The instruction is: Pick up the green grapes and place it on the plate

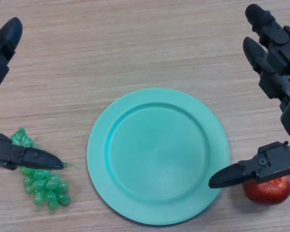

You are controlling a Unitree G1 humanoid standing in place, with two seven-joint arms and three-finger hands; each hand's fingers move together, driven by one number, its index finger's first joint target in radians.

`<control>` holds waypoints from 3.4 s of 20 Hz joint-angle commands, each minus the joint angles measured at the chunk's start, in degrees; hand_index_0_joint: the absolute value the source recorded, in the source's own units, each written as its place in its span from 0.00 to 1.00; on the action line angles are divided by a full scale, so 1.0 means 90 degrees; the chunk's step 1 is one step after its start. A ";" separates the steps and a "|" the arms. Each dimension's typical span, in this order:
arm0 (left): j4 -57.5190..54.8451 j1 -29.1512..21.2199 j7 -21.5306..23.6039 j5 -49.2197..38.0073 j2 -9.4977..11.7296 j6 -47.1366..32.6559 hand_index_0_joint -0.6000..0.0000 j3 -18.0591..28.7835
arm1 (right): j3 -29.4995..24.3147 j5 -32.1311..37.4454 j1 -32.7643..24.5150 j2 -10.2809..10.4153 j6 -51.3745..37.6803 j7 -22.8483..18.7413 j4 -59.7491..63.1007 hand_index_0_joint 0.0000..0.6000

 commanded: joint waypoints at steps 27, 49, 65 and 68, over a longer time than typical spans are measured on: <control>0.3288 0.1526 -0.1787 0.4806 -0.0803 -0.4949 1.00 0.0721 | 0.0118 -0.0858 -0.0578 0.0711 -0.0281 0.0665 -0.0353 0.00; 0.6051 0.1426 0.2598 1.0306 0.0773 -0.7789 0.00 -0.0255 | -0.0013 -0.0451 -0.0373 0.0408 -0.0642 0.0183 -0.0353 0.50; 0.3496 0.0851 0.0122 0.7543 0.0491 -0.8185 0.00 0.1288 | 0.0136 0.0226 -0.0361 -0.0253 -0.0843 -0.0575 -0.0353 0.00; 0.2452 0.0505 -0.0118 0.6528 -0.0023 -0.6764 0.00 0.0662 | 0.0220 0.0129 -0.0381 -0.0220 -0.0841 -0.0567 -0.0353 0.00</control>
